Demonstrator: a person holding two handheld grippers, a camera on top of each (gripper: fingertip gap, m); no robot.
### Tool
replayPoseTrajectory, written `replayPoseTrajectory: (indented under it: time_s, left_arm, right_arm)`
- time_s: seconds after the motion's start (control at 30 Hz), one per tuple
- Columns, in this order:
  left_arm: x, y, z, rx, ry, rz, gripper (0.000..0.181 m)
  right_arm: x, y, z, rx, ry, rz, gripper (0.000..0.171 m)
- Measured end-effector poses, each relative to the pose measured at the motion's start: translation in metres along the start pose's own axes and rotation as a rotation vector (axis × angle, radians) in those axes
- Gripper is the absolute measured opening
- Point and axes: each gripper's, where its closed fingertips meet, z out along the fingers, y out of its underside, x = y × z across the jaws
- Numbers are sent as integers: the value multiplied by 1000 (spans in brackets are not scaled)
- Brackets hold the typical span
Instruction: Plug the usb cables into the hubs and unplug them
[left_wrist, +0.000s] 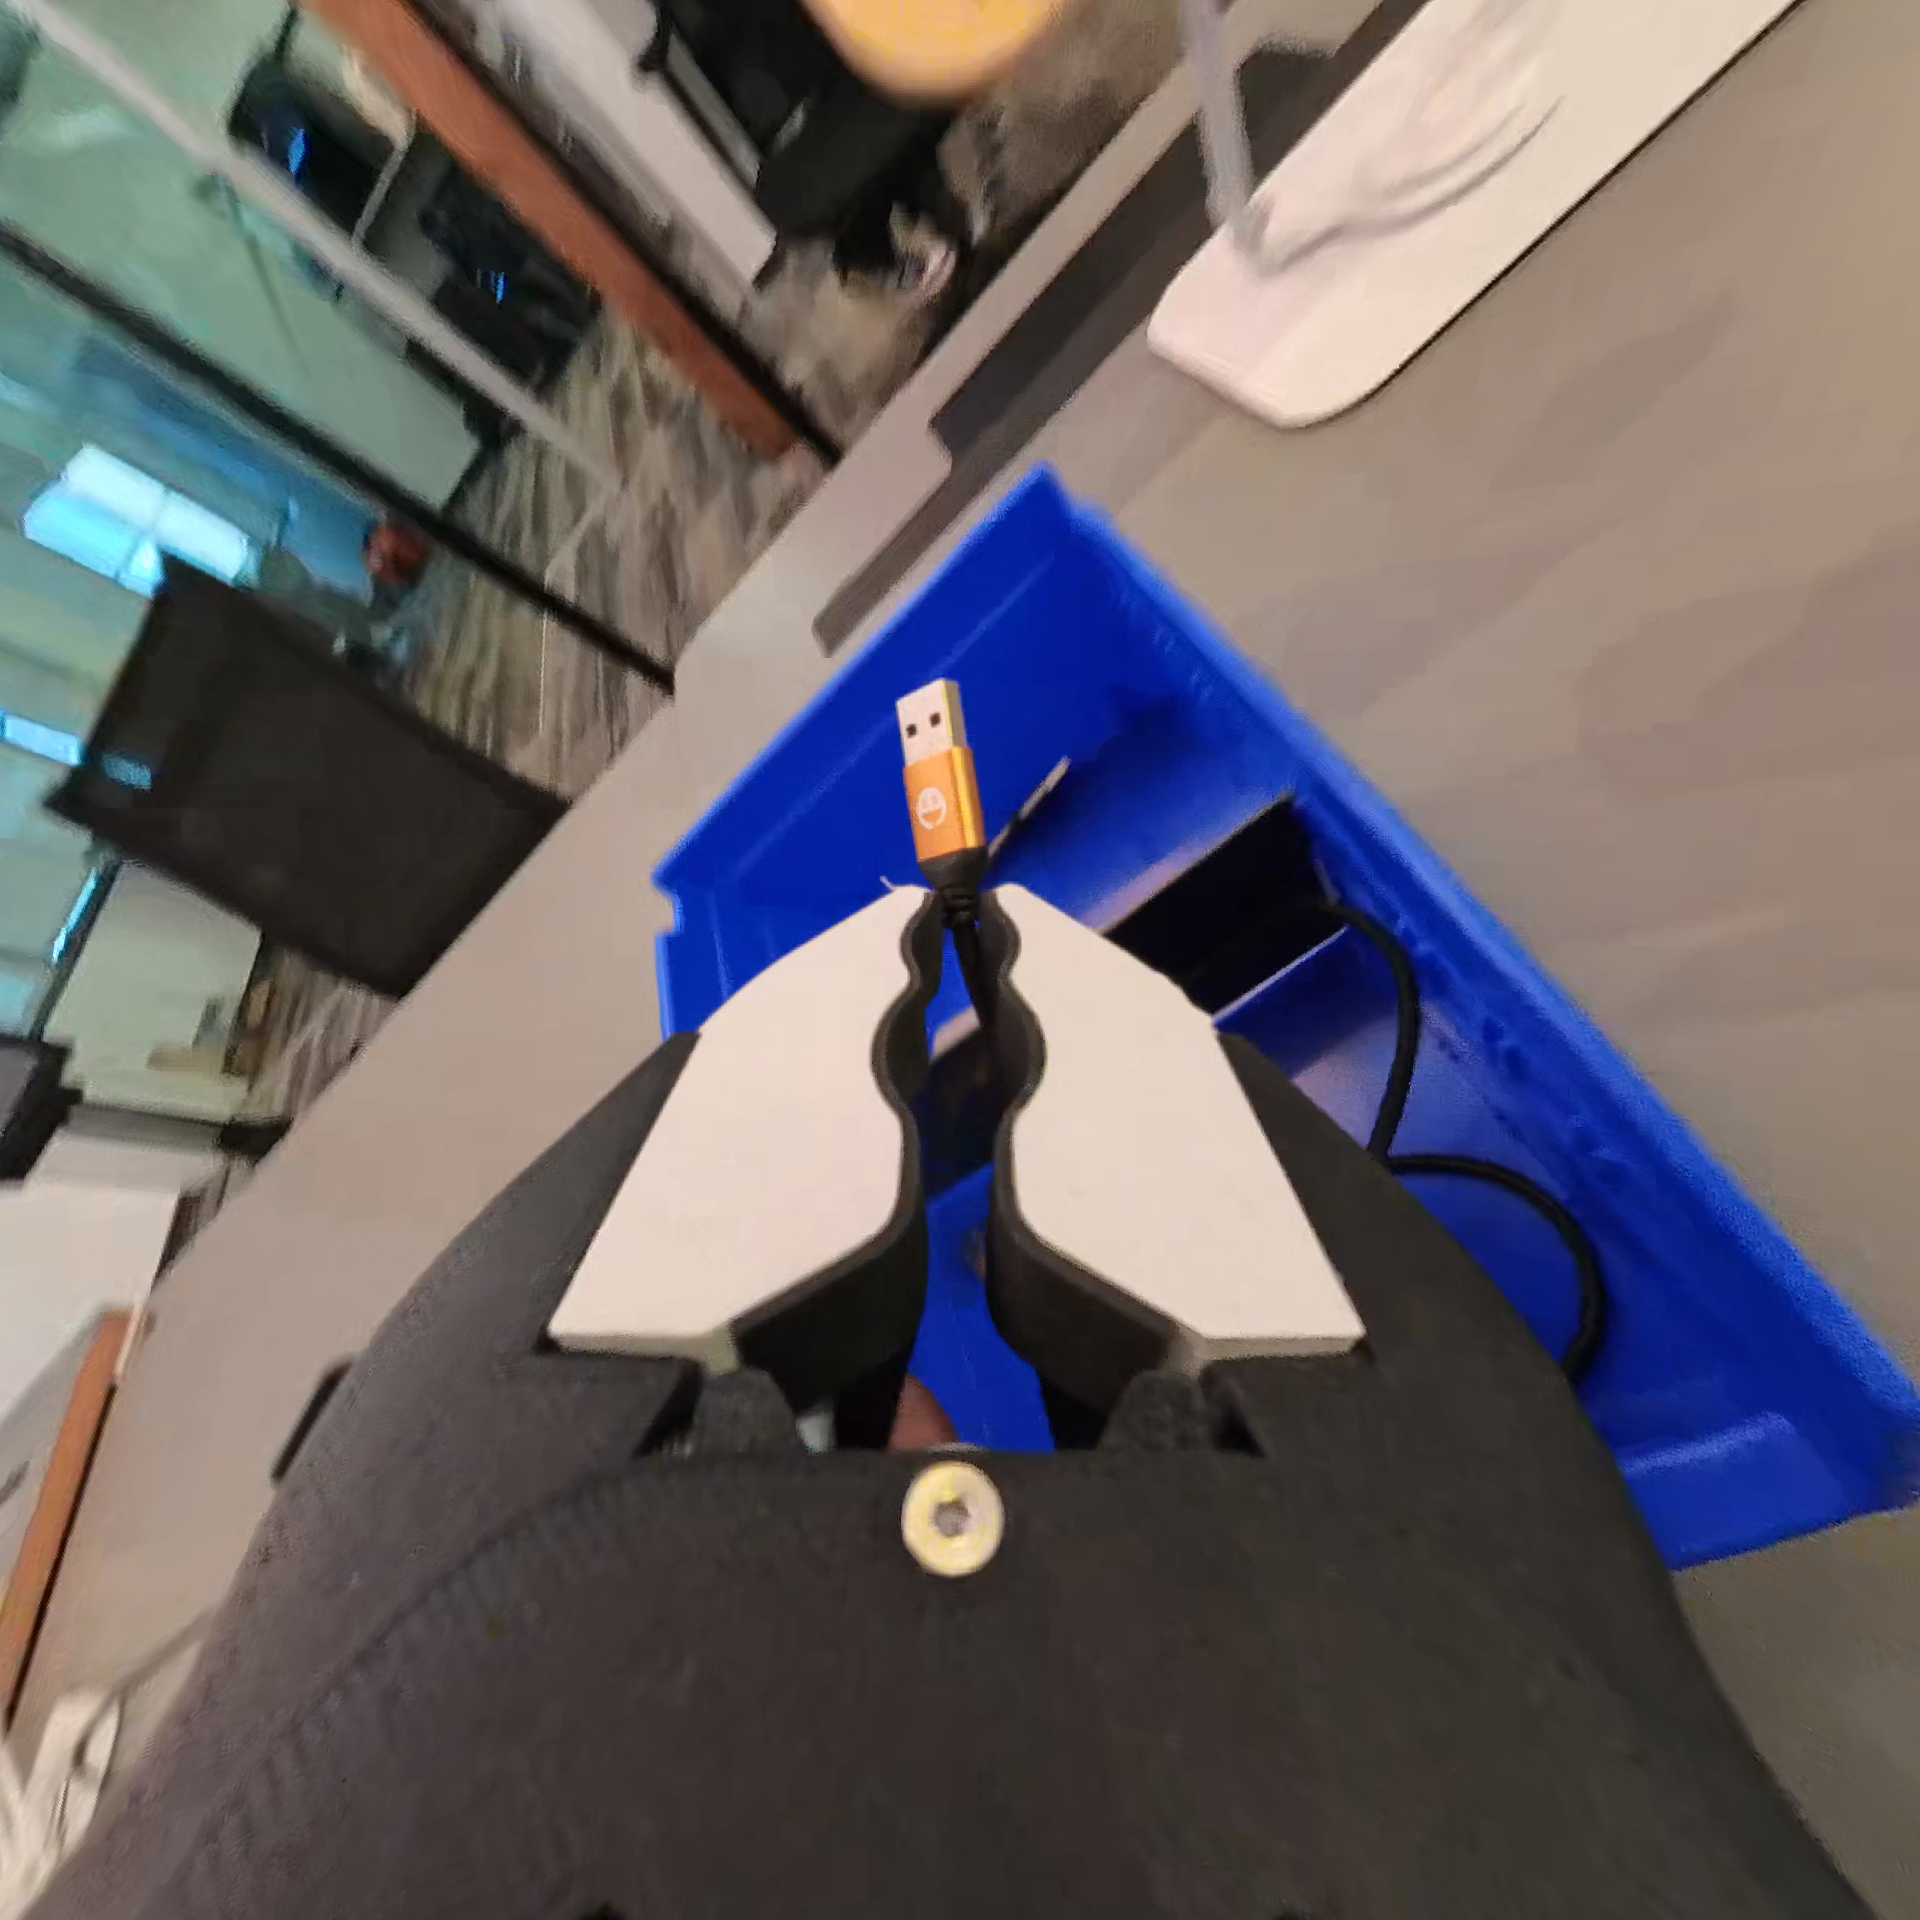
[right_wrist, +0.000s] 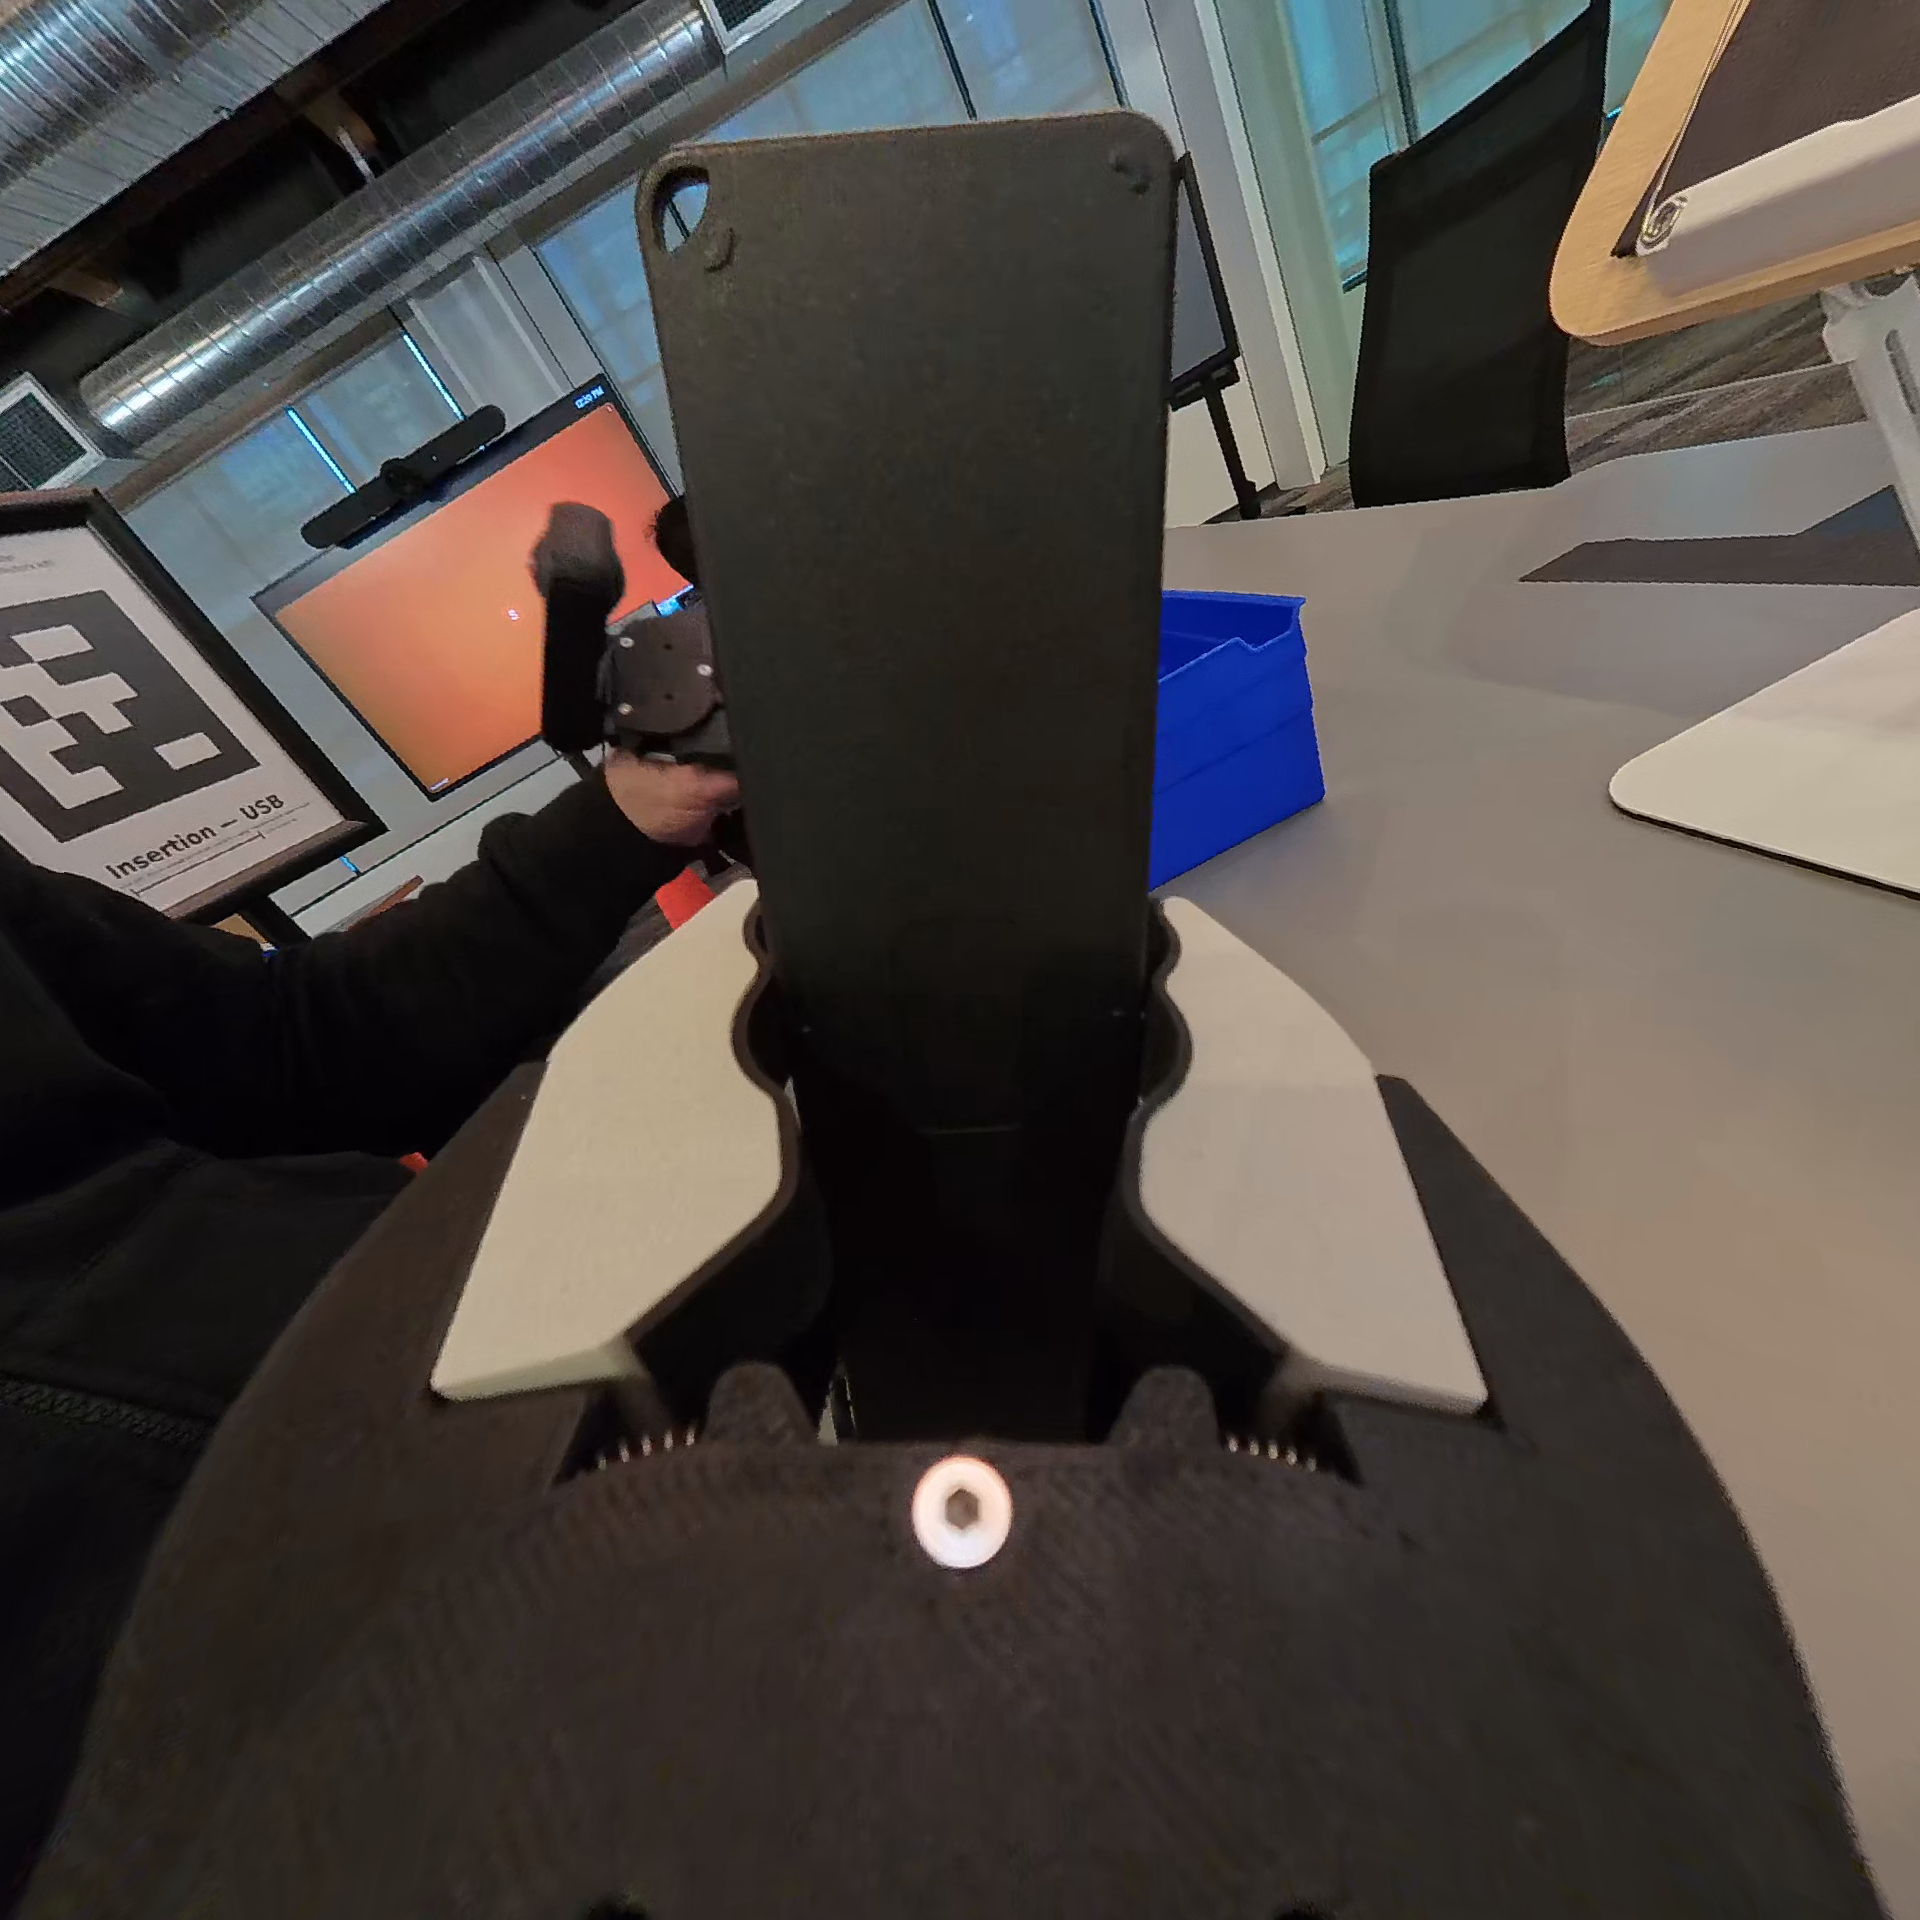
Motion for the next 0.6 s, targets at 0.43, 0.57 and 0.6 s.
replayPoseTrajectory:
  time_s: [0.43,0.57,0.6]
  left_arm:
    - [8,-139,-33,310,84,260,7]
    - [38,-177,-49,394,166,311,7]
    - [47,-184,-52,408,192,320,7]
  right_arm:
    - [-3,-2,-3,6,-15,-23,64]
    - [-9,-7,-5,38,-64,-16,64]
    - [-10,-9,-6,51,-77,-4,64]
